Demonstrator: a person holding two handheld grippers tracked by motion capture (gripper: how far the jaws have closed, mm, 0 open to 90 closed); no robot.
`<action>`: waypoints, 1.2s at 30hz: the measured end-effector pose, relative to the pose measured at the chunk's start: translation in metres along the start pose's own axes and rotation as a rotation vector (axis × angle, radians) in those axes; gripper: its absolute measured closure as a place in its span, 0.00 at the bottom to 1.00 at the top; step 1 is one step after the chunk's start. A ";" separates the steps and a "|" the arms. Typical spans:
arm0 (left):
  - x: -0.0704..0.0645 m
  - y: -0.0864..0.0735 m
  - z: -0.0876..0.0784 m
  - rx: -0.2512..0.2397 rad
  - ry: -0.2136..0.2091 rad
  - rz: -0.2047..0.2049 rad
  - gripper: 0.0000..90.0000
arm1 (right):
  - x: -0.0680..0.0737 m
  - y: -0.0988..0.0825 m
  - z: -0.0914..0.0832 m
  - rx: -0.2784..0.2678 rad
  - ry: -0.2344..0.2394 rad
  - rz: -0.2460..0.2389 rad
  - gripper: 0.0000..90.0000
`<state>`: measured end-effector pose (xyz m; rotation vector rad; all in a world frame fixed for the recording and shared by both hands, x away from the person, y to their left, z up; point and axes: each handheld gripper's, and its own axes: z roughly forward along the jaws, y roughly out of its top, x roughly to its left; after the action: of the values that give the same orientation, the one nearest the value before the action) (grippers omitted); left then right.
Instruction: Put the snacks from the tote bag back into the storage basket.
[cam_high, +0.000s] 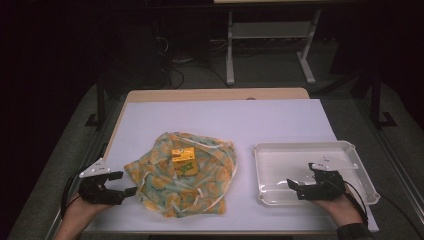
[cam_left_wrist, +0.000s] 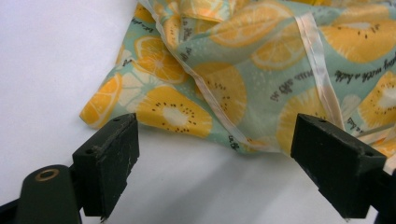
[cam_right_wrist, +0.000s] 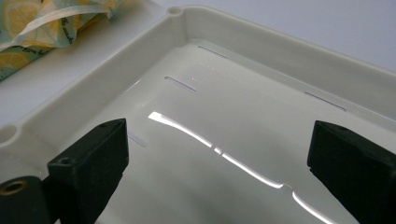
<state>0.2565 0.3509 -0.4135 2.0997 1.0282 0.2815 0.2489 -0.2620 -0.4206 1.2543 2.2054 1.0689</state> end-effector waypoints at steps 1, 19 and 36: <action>0.000 0.002 -0.001 -0.001 -0.002 0.000 0.17 | 0.000 0.000 0.000 0.000 0.000 0.000 0.06; -0.009 0.026 -0.005 -0.037 -0.034 -0.023 0.47 | 0.000 0.000 0.001 0.008 -0.010 -0.014 0.06; -0.024 0.054 -0.001 -0.091 -0.085 -0.016 0.96 | -0.001 -0.001 0.001 0.011 -0.013 -0.010 0.06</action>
<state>0.2722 0.3129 -0.3711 2.0036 0.9636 0.2251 0.2496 -0.2629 -0.4220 1.2501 2.2080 1.0437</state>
